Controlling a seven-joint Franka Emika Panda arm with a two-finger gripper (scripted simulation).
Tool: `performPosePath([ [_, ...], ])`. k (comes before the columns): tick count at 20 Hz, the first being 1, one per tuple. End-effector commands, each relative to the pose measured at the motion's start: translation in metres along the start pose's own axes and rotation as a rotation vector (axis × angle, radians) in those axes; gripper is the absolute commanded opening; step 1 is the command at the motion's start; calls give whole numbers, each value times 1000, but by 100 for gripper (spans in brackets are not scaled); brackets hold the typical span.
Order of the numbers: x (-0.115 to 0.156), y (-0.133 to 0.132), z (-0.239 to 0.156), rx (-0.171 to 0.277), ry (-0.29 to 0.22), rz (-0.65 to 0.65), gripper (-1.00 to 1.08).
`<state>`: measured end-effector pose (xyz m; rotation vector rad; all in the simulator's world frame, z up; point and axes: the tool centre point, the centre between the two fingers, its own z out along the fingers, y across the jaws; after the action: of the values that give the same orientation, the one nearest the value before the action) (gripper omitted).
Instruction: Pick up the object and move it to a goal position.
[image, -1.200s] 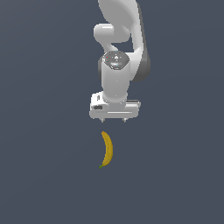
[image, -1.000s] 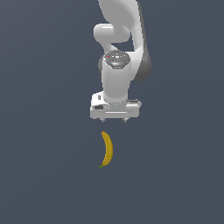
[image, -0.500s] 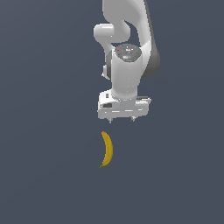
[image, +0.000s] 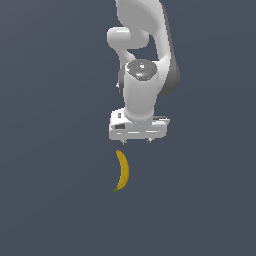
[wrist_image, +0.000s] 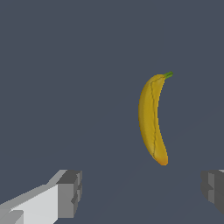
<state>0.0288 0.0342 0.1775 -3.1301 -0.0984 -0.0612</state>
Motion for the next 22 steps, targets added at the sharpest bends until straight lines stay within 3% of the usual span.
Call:
performPosePath([
  [1, 5, 6, 9, 0, -4, 10, 100],
  [14, 36, 53, 86, -7, -31, 78, 100],
  [22, 41, 66, 109, -10, -39, 96, 100],
])
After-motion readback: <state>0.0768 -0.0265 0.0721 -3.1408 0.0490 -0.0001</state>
